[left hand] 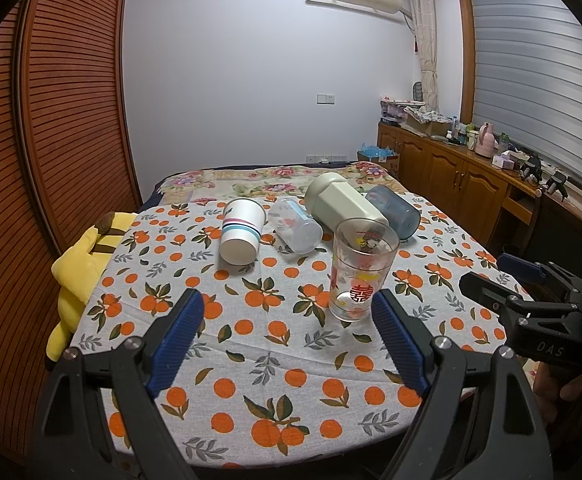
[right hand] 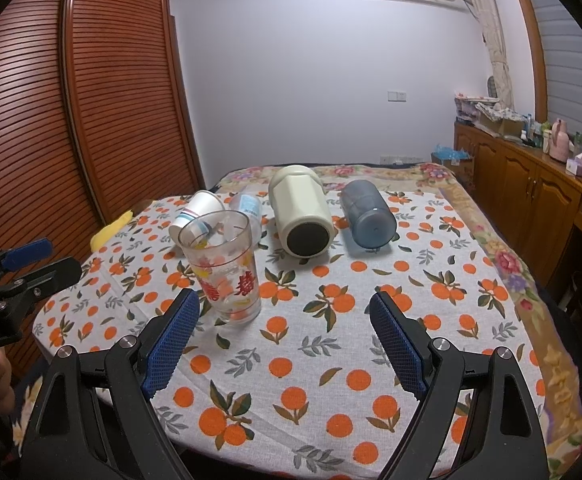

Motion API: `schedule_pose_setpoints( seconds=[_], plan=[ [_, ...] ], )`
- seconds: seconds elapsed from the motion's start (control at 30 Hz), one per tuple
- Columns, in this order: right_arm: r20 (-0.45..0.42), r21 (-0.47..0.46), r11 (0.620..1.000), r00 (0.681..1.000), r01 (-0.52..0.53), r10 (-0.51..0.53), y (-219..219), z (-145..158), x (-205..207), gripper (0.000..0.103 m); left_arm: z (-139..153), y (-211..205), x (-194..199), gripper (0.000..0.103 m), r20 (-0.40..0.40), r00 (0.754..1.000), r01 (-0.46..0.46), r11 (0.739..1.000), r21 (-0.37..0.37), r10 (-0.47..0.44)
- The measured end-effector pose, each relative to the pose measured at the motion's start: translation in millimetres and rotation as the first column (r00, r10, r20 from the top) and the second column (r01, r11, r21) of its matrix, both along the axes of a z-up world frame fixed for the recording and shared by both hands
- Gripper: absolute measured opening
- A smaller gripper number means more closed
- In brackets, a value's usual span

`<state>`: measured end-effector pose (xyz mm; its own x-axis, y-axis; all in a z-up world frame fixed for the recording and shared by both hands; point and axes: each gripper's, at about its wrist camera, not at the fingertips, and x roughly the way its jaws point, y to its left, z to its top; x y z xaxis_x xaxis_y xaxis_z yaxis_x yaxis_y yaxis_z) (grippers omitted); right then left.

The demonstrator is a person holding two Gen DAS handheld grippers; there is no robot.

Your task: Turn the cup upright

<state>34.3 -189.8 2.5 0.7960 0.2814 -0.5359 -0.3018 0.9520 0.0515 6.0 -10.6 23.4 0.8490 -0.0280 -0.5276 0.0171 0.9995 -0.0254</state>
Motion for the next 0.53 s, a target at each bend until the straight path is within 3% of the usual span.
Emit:
schedule_pose_setpoints(
  seconds=[0.53],
  plan=[
    [0.0, 0.001, 1.0, 1.0, -0.001, 0.001, 0.1, 0.2, 0.4, 0.089, -0.3, -0.3, -0.8, 0.086, 0.001, 1.0, -0.001, 1.0, -0.001, 0.001]
  ],
)
